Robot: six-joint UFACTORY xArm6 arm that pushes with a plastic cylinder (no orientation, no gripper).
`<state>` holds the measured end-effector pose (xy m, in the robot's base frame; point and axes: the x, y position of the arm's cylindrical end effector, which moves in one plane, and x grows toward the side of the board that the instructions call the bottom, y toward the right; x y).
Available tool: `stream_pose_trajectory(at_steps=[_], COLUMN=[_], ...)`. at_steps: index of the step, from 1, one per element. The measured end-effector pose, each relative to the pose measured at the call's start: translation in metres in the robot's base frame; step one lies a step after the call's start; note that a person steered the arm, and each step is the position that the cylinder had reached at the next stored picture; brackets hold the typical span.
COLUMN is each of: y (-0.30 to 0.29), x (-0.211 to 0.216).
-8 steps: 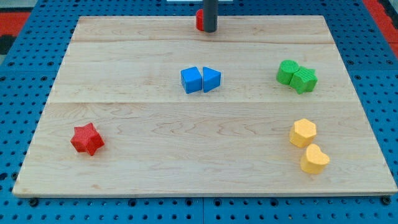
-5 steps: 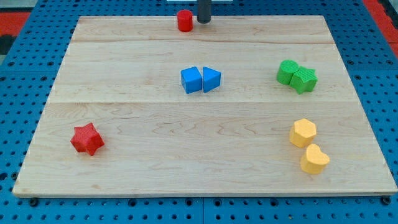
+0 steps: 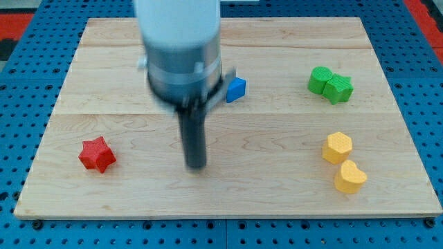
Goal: Move the red star to the bottom left of the red circle
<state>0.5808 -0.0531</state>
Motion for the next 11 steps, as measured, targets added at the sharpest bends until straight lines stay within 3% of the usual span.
stream_pose_trajectory(at_steps=[1, 2, 3, 4, 5, 6, 7, 8, 9, 10, 11], y=[-0.107, -0.159, -0.131, -0.193, -0.231, -0.19, -0.172, -0.188, -0.107, -0.129, -0.221], x=[-0.004, -0.086, -0.054, -0.066, -0.136, -0.181, -0.253, -0.296, -0.315, -0.324, -0.34])
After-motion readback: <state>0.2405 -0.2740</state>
